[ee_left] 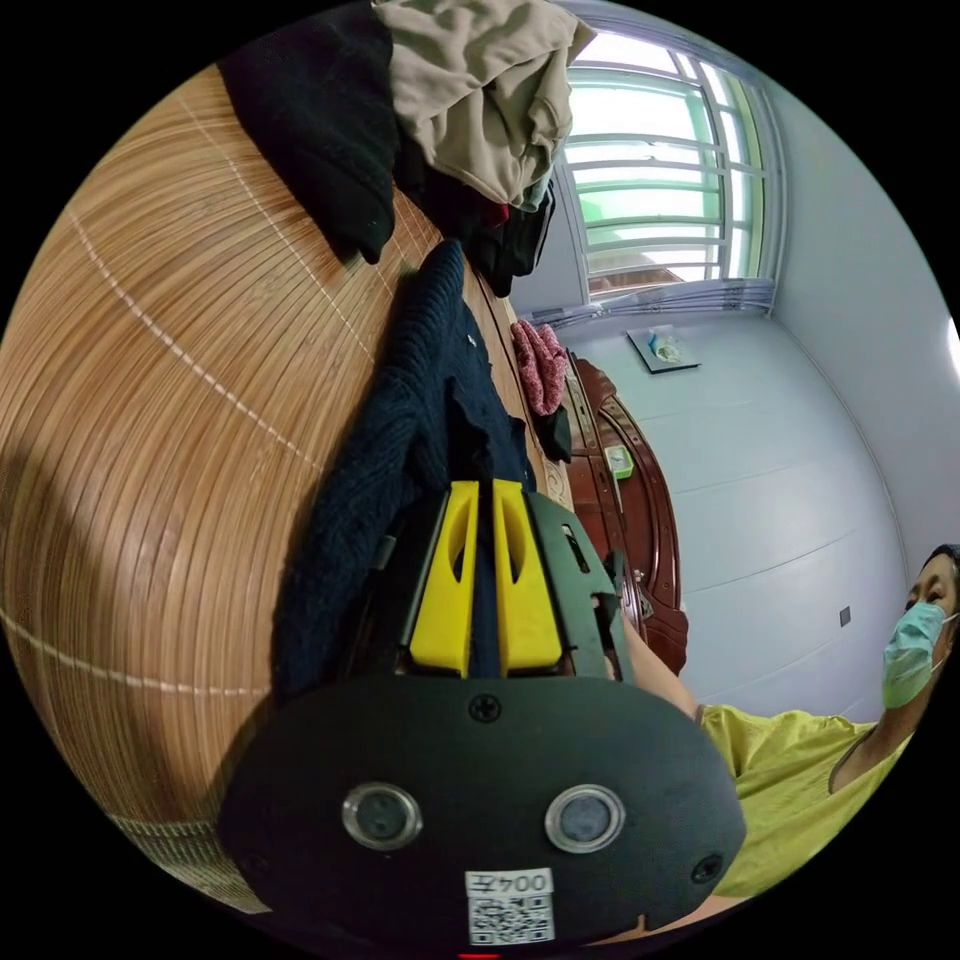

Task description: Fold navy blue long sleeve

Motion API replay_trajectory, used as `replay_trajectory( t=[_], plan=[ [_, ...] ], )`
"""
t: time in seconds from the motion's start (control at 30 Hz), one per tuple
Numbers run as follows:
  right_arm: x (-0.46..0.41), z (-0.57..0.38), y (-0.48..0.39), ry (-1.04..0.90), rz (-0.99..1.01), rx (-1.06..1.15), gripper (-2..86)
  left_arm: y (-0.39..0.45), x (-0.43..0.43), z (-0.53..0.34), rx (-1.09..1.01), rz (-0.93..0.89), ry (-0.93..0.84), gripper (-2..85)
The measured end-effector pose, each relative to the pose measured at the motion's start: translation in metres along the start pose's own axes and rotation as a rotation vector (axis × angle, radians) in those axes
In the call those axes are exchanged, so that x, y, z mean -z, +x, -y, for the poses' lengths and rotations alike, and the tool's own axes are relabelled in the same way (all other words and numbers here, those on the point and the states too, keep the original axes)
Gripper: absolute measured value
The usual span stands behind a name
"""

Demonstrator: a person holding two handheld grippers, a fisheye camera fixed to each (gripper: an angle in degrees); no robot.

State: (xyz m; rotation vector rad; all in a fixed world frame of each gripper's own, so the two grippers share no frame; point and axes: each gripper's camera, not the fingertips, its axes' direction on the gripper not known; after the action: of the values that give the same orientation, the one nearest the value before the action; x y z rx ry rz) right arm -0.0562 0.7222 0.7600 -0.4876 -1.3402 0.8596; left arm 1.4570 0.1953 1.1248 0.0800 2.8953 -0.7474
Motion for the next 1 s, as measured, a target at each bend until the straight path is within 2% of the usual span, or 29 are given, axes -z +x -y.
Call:
replay_trajectory(
  t=[0.1, 0.2, 0.4, 0.47, 0.53, 0.63, 0.73, 0.8, 1.0],
  plan=[
    [0.01, -0.009, -0.001, 0.073, 0.014, -0.031, 8.2, 0.005, 0.005, -0.007, 0.001, -0.016, 0.001, 3.1],
    [0.022, -0.031, -0.028, 0.075, 0.016, 0.089, 8.3, 0.014, 0.008, -0.012, -0.004, -0.01, 0.002, 3.1],
    [0.008, -0.117, -0.092, -0.192, 0.005, 0.239, 8.8, 0.04, 0.012, -0.02, -0.003, -0.007, -0.005, 3.0],
    [-0.001, -0.144, -0.108, -0.243, -0.043, 0.254, 8.6, 0.053, 0.013, -0.021, -0.007, -0.002, -0.022, 2.9],
    [-0.016, -0.17, -0.127, -0.276, -0.173, 0.287, 8.3, 0.075, 0.017, -0.023, -0.051, 0.024, -0.032, 2.8],
    [-0.04, -0.186, -0.142, -0.343, -0.345, 0.303, 6.9, 0.128, 0.037, -0.03, -0.231, 0.147, -0.025, 2.4],
    [-0.065, -0.192, -0.154, -0.397, -0.393, 0.309, 6.7, 0.18, 0.053, -0.03, -0.46, 0.388, -0.068, 2.4],
    [-0.073, -0.191, -0.162, -0.406, -0.42, 0.322, 6.3, 0.215, 0.052, -0.027, -0.613, 0.561, -0.155, 3.0],
    [-0.097, -0.189, -0.185, -0.452, -0.434, 0.364, 5.6, 0.28, 0.001, -0.031, -0.921, 0.888, -0.395, 7.5]
  ],
)
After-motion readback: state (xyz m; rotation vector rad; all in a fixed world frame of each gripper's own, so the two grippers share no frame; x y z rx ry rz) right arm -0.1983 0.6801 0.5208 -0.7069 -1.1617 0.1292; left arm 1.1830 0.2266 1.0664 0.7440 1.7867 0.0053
